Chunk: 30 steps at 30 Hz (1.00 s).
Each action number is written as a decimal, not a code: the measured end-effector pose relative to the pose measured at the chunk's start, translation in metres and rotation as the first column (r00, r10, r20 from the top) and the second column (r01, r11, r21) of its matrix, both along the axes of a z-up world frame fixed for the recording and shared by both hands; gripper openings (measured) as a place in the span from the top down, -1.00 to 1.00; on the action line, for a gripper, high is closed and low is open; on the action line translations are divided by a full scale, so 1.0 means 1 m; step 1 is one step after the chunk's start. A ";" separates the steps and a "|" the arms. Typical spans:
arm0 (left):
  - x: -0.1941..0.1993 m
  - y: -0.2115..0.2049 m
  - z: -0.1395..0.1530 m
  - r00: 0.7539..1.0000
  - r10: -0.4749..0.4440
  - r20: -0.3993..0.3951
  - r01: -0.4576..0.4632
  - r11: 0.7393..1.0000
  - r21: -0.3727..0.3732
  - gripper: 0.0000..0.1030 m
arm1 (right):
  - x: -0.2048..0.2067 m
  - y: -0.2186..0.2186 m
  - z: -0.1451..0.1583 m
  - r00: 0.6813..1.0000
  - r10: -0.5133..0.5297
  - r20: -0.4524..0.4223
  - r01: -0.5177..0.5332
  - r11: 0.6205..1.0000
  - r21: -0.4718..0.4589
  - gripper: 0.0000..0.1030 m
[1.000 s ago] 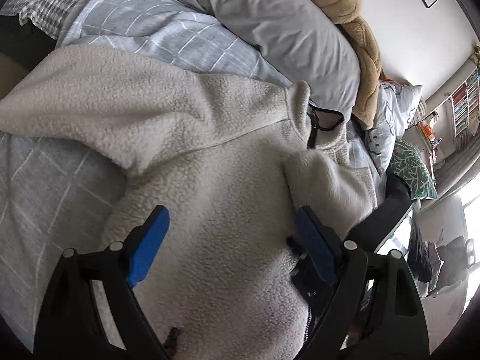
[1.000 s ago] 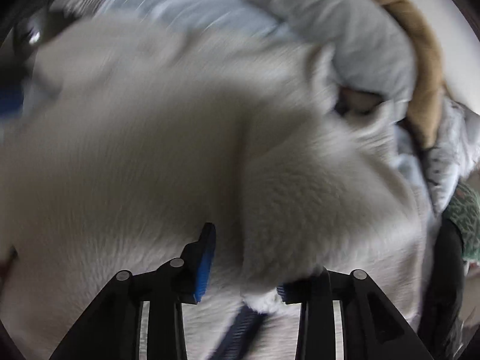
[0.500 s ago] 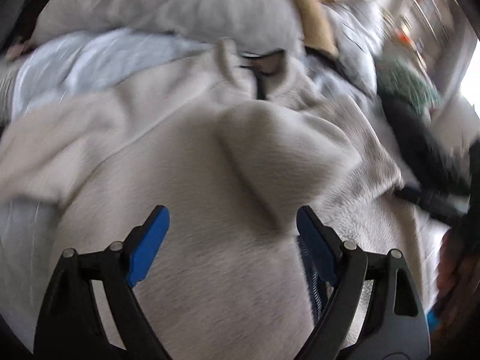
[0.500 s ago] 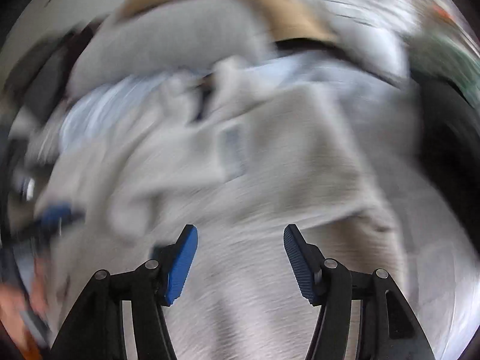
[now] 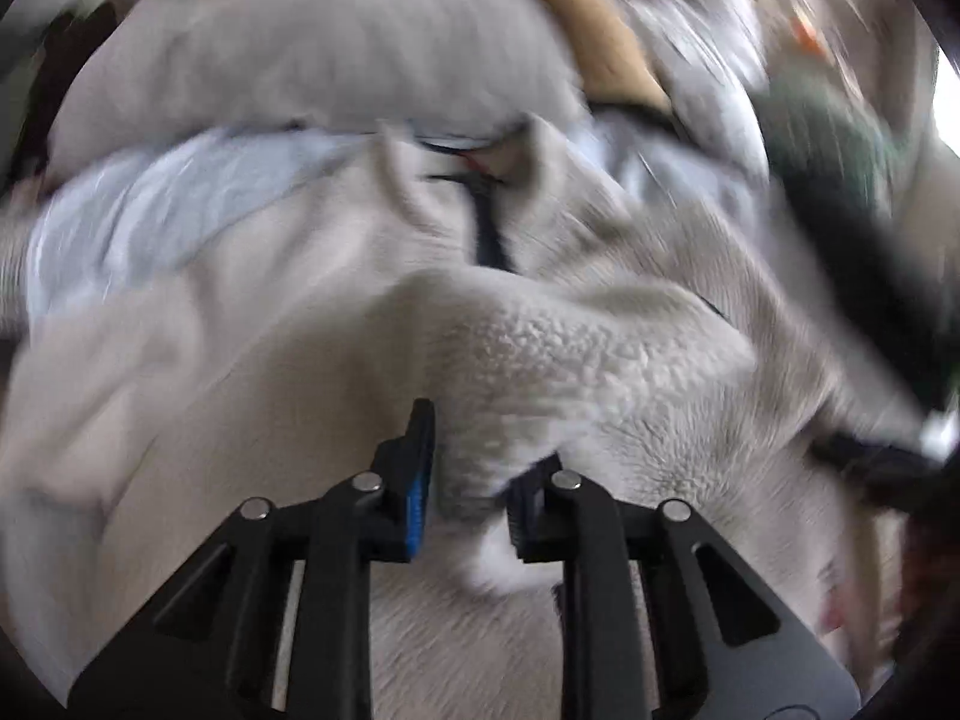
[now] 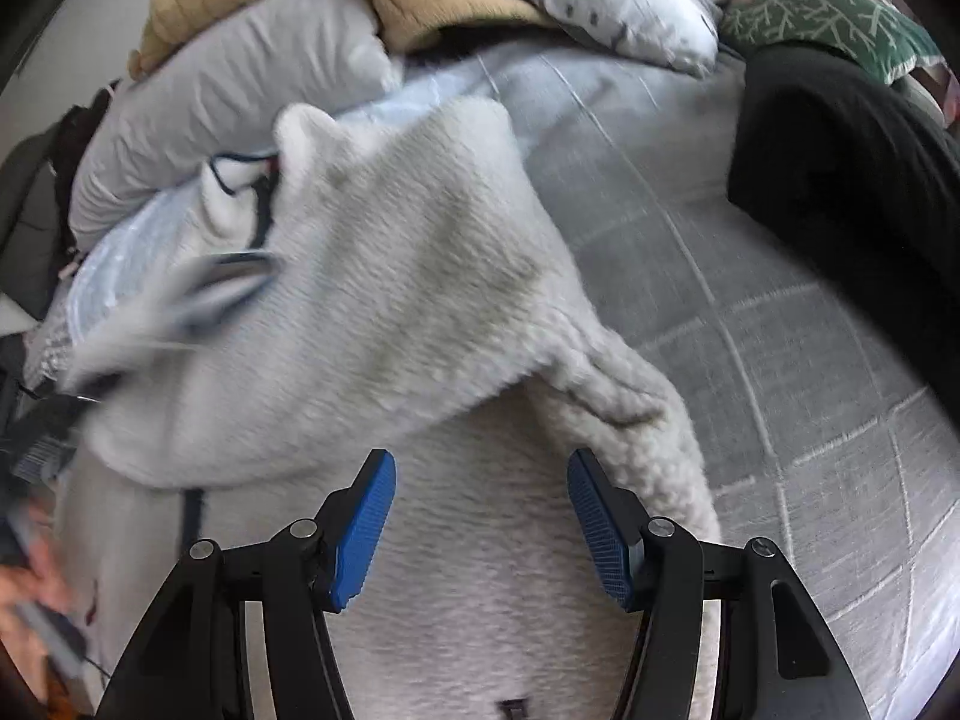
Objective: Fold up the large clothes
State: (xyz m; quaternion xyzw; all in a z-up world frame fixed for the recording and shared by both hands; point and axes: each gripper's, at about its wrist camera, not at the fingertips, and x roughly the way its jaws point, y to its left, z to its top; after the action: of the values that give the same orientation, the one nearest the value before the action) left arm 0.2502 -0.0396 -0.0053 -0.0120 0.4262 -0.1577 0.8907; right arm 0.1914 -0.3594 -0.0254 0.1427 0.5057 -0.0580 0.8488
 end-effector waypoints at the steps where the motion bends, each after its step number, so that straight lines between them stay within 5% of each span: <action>1: 0.001 0.018 0.001 0.999 0.035 -0.020 -0.035 0.999 -0.037 0.56 | 0.000 -0.004 -0.004 1.000 -0.007 -0.013 0.007 1.000 0.008 -0.19; 4: -0.002 0.074 -0.008 0.989 0.069 -0.132 -0.088 0.986 -0.140 0.44 | -0.003 -0.014 -0.010 0.999 -0.026 -0.028 0.027 0.998 0.051 -0.19; 6: -0.009 0.101 -0.019 0.978 0.055 -0.199 -0.091 0.980 -0.179 -0.07 | -0.004 -0.015 -0.009 0.999 -0.028 -0.027 0.030 0.998 0.062 -0.19; 8: -0.017 0.119 -0.025 0.976 0.035 -0.214 -0.083 0.973 -0.217 -0.35 | -0.003 -0.014 -0.006 0.999 -0.032 -0.031 0.034 0.997 0.072 -0.19; 11: -0.021 0.142 -0.033 0.977 0.009 -0.212 -0.073 0.952 -0.296 -0.43 | -0.007 -0.013 -0.001 0.999 -0.027 -0.024 0.029 0.995 0.093 -0.19; 17: 0.009 0.176 -0.055 0.957 0.137 -0.256 -0.222 0.915 -0.338 -0.43 | -0.016 -0.021 0.026 0.997 -0.061 0.052 0.052 0.987 0.154 -0.20; 19: 0.019 0.175 -0.063 0.950 0.148 -0.275 -0.242 0.905 -0.350 -0.31 | -0.010 -0.026 0.034 0.994 -0.072 0.082 0.058 0.985 0.162 -0.26; 26: 0.036 0.162 -0.065 0.946 0.219 -0.239 -0.288 0.905 -0.314 0.75 | 0.088 -0.050 0.024 0.991 -0.109 0.082 0.089 0.973 0.211 -0.27; 30: 0.035 0.154 -0.049 0.971 0.208 -0.119 -0.234 0.932 -0.278 0.77 | 0.152 -0.064 -0.008 0.989 -0.148 0.023 0.138 0.962 0.237 -0.19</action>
State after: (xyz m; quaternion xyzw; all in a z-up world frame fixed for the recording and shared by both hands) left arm 0.2852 0.1142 -0.0545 -0.1970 0.4331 -0.1166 0.8718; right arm 0.3434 -0.4231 -0.0336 0.2794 0.4800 -0.0561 0.8297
